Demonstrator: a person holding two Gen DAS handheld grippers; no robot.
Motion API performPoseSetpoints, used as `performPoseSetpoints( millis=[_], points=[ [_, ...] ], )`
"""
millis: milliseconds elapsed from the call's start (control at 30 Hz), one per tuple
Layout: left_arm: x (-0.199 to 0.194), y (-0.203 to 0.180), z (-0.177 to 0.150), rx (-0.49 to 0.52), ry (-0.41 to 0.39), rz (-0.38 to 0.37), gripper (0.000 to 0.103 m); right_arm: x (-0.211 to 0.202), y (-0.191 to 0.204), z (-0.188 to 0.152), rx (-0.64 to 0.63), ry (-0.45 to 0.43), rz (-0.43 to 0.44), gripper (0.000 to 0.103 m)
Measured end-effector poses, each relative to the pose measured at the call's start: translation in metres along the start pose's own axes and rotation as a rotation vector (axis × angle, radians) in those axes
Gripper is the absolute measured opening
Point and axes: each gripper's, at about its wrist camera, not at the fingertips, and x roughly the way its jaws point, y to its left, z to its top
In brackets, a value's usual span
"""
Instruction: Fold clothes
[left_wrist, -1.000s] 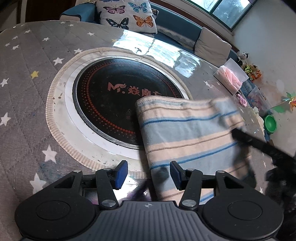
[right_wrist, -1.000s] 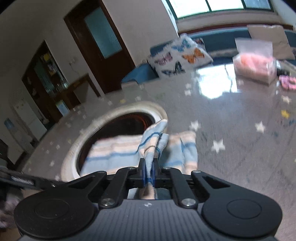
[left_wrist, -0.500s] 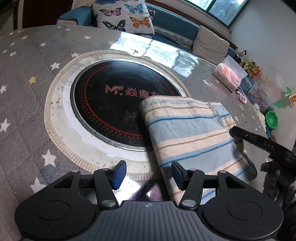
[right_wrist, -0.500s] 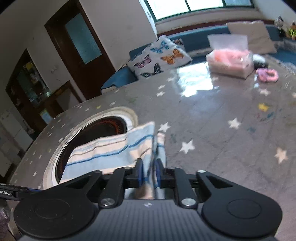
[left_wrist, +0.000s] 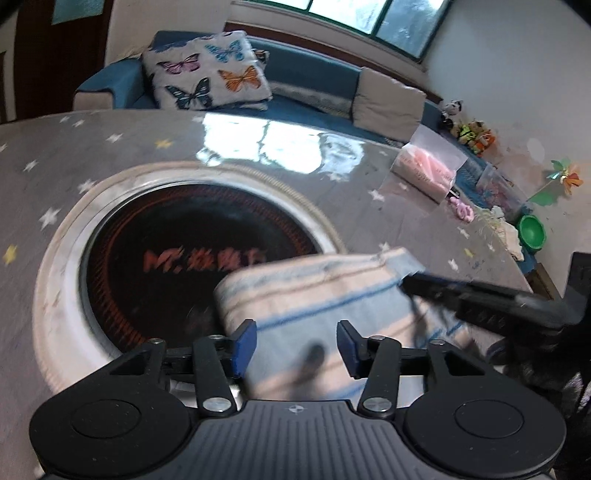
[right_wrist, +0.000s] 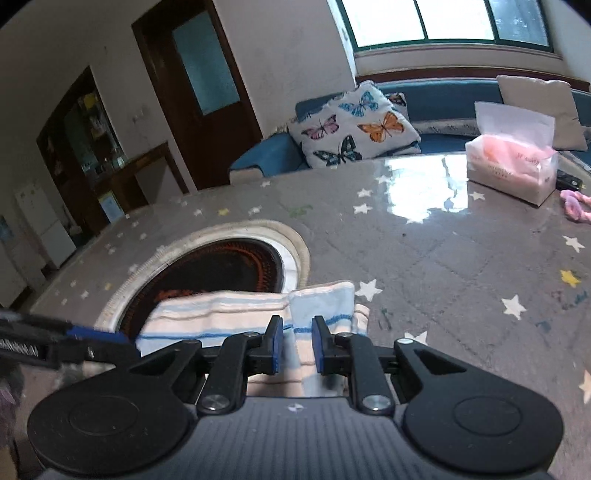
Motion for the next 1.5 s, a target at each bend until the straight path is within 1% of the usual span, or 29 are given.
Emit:
performPoseSetpoints(
  millis=[33, 200, 400, 500, 567, 633, 733, 767, 867, 1067, 1200, 1300, 1400, 1500],
  points=[
    [0.004, -0.001, 0.003, 0.006, -0.002, -0.002, 0.043, 0.004, -0.002, 0.0, -0.004, 0.009, -0.003, 0.016],
    [0.024, 0.002, 0.014, 0.018, 0.002, 0.002, 0.03, 0.007, -0.006, -0.002, -0.006, 0.033, 0.004, 0.016],
    [0.037, 0.008, 0.015, 0.032, 0.014, 0.019, 0.029, 0.007, -0.002, 0.009, -0.053, 0.023, 0.015, 0.016],
    [0.042, 0.013, 0.015, 0.034, 0.03, 0.033, 0.024, 0.019, -0.007, 0.007, -0.05, 0.053, 0.015, 0.015],
    [0.04, 0.011, 0.017, 0.027, 0.031, 0.033, 0.024, 0.018, -0.009, 0.006, -0.047, 0.051, 0.024, 0.015],
    [0.035, 0.004, 0.021, 0.041, 0.011, 0.021, 0.024, 0.013, -0.009, 0.008, -0.05, 0.042, 0.03, 0.015],
    [0.032, -0.012, 0.026, 0.068, -0.012, -0.03, 0.024, 0.009, -0.009, 0.012, -0.057, 0.026, 0.037, 0.016],
    [0.034, -0.019, 0.027, 0.086, -0.012, -0.049, 0.024, 0.009, -0.011, 0.012, -0.056, 0.023, 0.035, 0.016],
    [0.047, -0.03, 0.029, 0.109, 0.005, -0.067, 0.024, 0.016, -0.018, 0.012, -0.037, 0.038, 0.036, 0.016],
    [0.073, -0.029, 0.032, 0.088, 0.046, -0.059, 0.024, 0.019, -0.028, 0.008, -0.014, 0.042, 0.037, 0.016],
    [0.07, -0.029, 0.034, 0.089, 0.047, -0.059, 0.024, 0.015, -0.027, 0.009, -0.033, 0.034, 0.038, 0.016],
    [0.067, -0.032, 0.034, 0.094, 0.035, -0.063, 0.024, 0.006, -0.023, 0.012, -0.048, 0.008, 0.045, 0.016],
    [0.067, -0.035, 0.032, 0.107, 0.042, -0.046, 0.024, 0.002, -0.017, 0.011, -0.088, 0.018, 0.072, 0.016],
    [0.057, -0.039, 0.029, 0.118, 0.032, -0.06, 0.024, 0.0, -0.011, 0.007, -0.137, 0.035, 0.038, 0.017]
  ],
)
